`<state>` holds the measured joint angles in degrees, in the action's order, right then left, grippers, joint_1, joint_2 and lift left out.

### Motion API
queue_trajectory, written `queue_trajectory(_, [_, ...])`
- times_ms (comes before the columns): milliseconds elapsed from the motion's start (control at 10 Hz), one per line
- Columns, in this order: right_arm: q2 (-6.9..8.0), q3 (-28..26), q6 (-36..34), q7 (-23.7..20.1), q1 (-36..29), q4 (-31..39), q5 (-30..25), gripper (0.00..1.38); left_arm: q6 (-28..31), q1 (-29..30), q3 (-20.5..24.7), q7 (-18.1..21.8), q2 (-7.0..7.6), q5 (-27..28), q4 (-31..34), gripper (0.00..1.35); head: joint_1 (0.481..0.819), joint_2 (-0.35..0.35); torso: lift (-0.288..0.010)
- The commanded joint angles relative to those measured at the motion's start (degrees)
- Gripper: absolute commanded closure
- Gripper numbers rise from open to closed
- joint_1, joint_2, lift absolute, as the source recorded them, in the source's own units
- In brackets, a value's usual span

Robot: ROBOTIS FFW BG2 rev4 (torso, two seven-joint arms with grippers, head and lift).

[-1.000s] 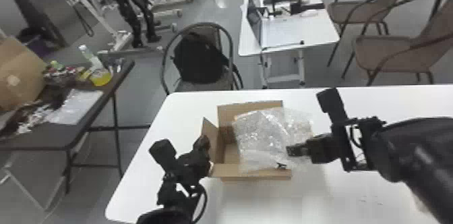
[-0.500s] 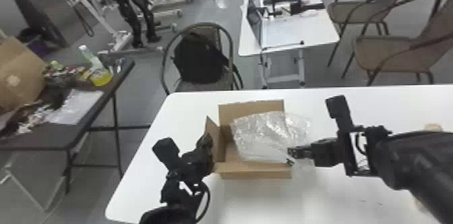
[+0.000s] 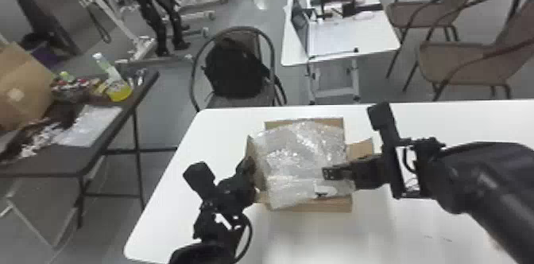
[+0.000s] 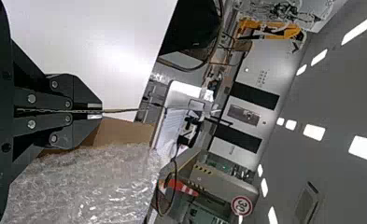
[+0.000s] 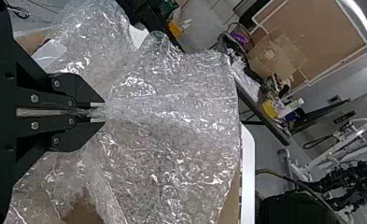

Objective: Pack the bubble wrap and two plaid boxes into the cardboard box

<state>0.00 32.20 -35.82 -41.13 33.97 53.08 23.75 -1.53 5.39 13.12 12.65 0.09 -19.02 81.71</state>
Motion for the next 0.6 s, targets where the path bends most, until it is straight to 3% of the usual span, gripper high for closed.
queue_trajectory(0, [0.05,0.41,2.77,0.08,1.53,-5.09,0.34,1.11,-0.14,-0.29,-0.64,0.0,-0.23,-0.49,-0.33,1.21,0.695,0.35,-0.014])
queue_trajectory(100, [0.05,0.5,3.21,0.0,2.41,-7.64,0.51,1.05,-0.05,-0.56,-0.91,0.0,-0.23,-0.58,-0.59,1.21,0.695,0.35,-0.014])
queue_trajectory(300, [0.05,2.08,3.3,-0.44,3.03,-9.05,1.83,0.27,-0.32,-0.82,-1.35,0.0,-0.23,-1.02,-1.03,1.21,0.695,0.35,-0.014])
queue_trajectory(400, [0.05,2.08,4.18,-1.59,2.94,-9.13,2.36,0.05,-0.4,-0.91,-1.26,0.0,-0.23,-1.11,-1.03,1.21,0.695,0.35,-0.014])
queue_trajectory(500, [0.05,1.99,5.15,-2.64,2.5,-8.43,2.71,0.09,-0.58,-0.73,-1.17,0.0,-0.23,-1.54,-1.03,1.21,0.695,0.35,-0.014])
